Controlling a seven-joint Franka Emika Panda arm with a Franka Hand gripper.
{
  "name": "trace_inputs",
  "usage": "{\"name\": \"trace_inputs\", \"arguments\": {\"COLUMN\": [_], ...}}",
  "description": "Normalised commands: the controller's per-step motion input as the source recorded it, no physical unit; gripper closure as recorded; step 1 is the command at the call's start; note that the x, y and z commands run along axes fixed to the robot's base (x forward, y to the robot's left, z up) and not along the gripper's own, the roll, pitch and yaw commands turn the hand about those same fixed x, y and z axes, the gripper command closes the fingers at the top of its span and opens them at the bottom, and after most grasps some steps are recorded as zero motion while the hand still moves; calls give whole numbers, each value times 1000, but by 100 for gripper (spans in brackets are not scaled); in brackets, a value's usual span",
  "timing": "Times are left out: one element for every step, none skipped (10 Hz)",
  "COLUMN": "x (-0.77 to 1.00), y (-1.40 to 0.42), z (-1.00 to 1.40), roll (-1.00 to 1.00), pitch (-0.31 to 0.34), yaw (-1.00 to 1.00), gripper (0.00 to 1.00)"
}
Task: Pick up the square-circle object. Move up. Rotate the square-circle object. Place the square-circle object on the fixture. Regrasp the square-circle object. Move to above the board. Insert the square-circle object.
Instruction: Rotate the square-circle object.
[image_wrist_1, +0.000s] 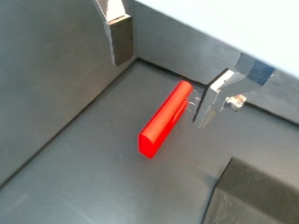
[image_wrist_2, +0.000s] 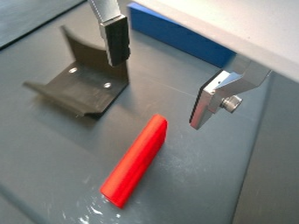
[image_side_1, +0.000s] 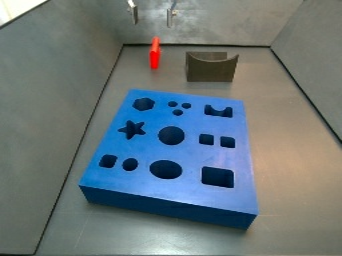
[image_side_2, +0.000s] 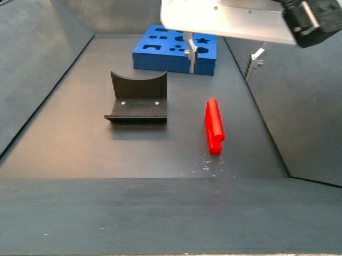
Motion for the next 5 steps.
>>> {"name": "trace_inputs", "arguments": {"x": [32, 32, 30, 30, 0], "y": [-2, -2, -2, -2, 0], "z": [-30, -30, -31, -32, -1000], "roll": [10, 10, 10, 10, 0], "pitch": [-42, -42, -41, -41, 0], "yaw": [908, 748, 380, 272, 0], "gripper": [0, 0, 0, 0, 0]}}
